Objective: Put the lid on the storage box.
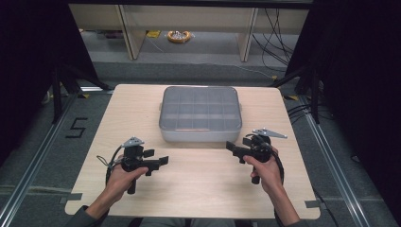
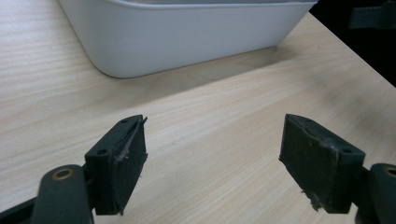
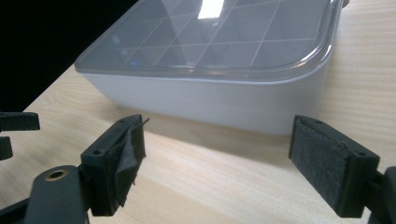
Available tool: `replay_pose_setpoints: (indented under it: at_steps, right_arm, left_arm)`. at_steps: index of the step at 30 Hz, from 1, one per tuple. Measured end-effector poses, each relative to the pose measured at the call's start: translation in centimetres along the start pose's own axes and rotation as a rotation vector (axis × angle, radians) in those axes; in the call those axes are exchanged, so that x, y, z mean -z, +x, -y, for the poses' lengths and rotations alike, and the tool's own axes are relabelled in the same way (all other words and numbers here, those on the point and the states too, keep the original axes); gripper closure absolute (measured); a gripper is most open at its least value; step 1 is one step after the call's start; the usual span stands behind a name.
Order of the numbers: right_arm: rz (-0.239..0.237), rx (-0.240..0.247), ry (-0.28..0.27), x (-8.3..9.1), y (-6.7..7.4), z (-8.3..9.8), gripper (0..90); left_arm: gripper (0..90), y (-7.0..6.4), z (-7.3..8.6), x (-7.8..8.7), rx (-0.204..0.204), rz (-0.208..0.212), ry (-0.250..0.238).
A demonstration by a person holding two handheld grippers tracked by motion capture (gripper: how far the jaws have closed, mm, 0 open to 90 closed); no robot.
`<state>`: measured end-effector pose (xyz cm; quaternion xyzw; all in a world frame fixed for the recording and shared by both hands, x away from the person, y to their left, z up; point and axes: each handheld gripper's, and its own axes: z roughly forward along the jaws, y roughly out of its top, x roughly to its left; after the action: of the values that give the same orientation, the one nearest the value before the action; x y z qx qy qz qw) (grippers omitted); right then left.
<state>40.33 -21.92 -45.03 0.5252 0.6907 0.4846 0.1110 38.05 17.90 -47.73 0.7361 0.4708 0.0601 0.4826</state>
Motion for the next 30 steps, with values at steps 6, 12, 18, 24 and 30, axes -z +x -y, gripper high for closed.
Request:
replay_pose_setpoints:
  at_steps: [6,12,18,24,30]
  right_arm:
    - [-0.005,0.013,0.005,0.2,0.0,0.6,18.5]
    - [-0.02,0.01,0.017,0.4,0.4,1.6,17.1]
    - [-0.031,0.01,0.039,0.7,0.7,2.2,16.9]
    - [-0.037,0.017,0.046,1.0,0.9,3.0,16.9]
    - [-0.039,0.019,0.052,1.6,1.0,3.8,16.9]
  left_arm:
    - [21.2,-0.4,0.5,0.1,-0.012,0.018,0.007]
    - [19.9,-0.9,1.2,0.2,-0.021,0.036,0.021]
    - [19.5,-1.1,1.5,0.5,-0.027,0.037,0.02]
    - [19.4,-1.4,1.8,0.7,-0.034,0.045,0.017]
    - [19.4,-1.8,2.4,0.8,-0.043,0.05,0.032]
